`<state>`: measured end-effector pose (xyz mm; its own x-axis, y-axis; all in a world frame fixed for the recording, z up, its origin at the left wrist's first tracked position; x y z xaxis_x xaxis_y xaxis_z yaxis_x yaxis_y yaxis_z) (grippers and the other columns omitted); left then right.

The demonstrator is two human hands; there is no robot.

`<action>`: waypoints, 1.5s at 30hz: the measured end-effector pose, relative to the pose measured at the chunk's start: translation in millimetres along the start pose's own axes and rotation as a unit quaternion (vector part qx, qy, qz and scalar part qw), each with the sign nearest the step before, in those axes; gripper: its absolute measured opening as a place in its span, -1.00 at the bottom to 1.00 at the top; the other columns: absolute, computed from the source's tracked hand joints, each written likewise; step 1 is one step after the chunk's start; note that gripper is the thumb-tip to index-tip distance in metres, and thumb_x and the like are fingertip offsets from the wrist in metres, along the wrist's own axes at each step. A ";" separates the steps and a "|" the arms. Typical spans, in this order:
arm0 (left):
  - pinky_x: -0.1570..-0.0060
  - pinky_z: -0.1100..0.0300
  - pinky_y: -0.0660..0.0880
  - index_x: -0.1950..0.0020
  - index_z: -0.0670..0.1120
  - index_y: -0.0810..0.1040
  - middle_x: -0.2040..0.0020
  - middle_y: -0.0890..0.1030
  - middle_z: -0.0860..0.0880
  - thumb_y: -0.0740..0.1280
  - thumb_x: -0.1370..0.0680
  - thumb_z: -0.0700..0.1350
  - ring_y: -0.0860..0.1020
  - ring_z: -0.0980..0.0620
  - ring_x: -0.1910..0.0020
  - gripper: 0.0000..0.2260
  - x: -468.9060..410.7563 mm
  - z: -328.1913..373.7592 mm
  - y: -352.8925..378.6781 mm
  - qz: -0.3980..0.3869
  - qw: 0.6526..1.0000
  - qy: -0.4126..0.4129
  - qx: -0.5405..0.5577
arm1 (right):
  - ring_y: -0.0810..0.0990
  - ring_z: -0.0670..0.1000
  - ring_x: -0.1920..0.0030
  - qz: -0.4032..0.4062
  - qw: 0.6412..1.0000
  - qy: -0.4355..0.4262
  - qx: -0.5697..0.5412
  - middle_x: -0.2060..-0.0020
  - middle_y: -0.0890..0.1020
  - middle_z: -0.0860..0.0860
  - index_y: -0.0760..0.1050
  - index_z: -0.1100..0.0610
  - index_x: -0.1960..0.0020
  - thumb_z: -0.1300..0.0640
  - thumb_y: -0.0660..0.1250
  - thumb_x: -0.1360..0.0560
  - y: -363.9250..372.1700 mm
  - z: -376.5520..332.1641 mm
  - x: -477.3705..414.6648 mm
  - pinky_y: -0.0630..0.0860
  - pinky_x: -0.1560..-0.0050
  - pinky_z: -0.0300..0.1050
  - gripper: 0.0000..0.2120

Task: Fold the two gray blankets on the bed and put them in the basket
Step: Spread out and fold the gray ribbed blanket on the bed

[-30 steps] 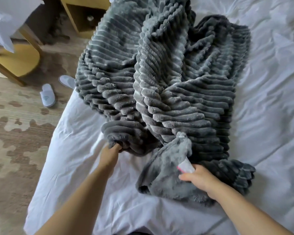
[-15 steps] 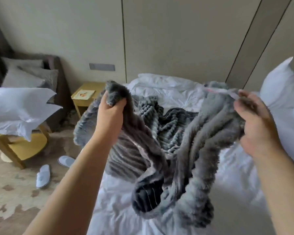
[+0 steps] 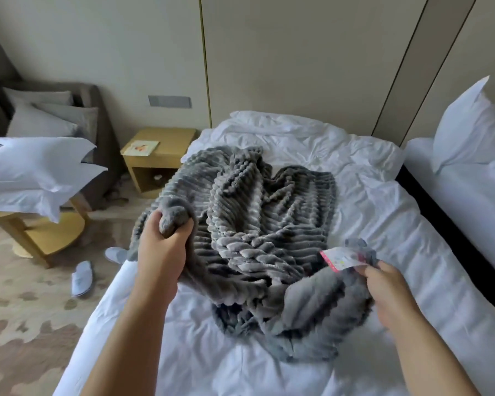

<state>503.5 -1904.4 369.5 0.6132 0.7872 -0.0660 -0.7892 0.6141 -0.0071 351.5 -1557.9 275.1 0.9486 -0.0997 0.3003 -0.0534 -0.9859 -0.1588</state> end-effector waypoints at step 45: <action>0.08 0.12 0.50 0.02 -0.04 0.52 0.12 0.62 0.07 0.33 -0.27 0.36 0.58 0.10 0.12 -0.46 181.1 56.2 125.5 -0.427 0.904 -0.003 -0.004 | 0.65 0.11 0.29 -0.057 0.946 -0.091 -0.305 0.28 0.66 0.14 0.69 0.05 0.19 0.19 0.39 -0.48 -7.5 -92.1 154.3 0.61 0.23 -0.04 -0.86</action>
<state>517.5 -1681.6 412.8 0.9993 0.0263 -0.0268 -0.0278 0.9978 -0.0600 469.5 -1578.4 409.3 0.9941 -0.0188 0.1065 -0.0654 -0.8887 0.4538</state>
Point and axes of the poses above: each hand's wrist, its own x-axis away from the middle knuckle, its own y-axis out of the palm, z = x × y, the point moved 6 cm from there along -x, towards the middle knuckle
